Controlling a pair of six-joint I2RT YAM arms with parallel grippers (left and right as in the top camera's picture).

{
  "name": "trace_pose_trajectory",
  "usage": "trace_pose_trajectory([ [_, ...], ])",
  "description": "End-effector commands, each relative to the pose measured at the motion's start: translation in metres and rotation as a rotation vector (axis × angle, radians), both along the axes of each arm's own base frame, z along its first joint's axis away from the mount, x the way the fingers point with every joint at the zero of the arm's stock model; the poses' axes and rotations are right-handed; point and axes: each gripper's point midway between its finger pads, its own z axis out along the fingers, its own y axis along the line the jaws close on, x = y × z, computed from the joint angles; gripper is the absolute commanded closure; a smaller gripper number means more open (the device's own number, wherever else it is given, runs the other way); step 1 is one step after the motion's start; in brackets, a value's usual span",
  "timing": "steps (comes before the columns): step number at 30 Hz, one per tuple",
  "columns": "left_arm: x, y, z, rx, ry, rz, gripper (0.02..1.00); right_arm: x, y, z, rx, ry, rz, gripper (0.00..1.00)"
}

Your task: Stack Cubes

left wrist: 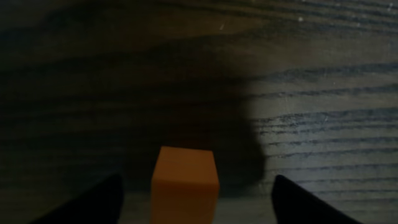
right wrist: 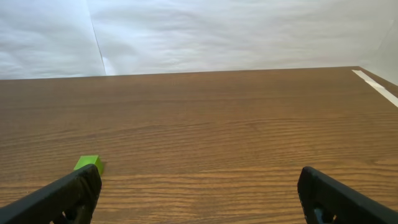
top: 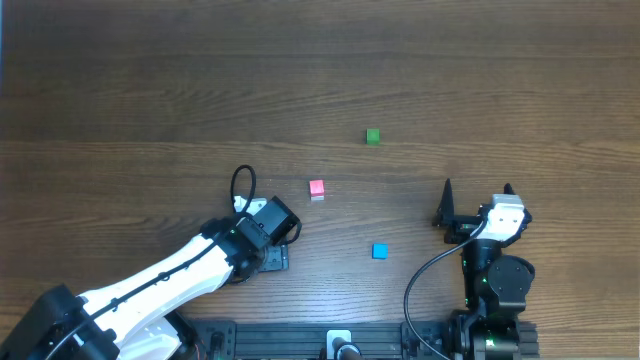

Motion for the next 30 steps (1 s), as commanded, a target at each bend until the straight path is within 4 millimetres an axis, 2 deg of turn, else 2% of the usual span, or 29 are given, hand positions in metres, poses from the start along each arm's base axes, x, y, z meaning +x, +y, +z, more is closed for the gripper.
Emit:
trace_pose_trajectory([
  [1, -0.0016, 0.0028, -0.0031, 0.008, 0.010, -0.004, 0.318, -0.0003, -0.0007, -0.0015, -0.004, 0.000, -0.001, 0.007],
  [4, -0.0017, 0.0027, -0.0033, 0.009, 0.011, -0.004, 0.347, -0.0003, -0.0007, -0.0015, -0.004, 0.000, -0.001, 0.007],
  [14, -0.0026, 0.0035, -0.0069, 0.019, 0.022, -0.004, 0.529, -0.0003, -0.0007, -0.0015, -0.004, 0.000, -0.001, 0.009],
  [30, -0.0027, 0.0033, -0.0069, 0.018, 0.023, -0.004, 0.744, -0.0003, -0.0007, -0.0015, -0.004, 0.000, -0.001, 0.007],
])
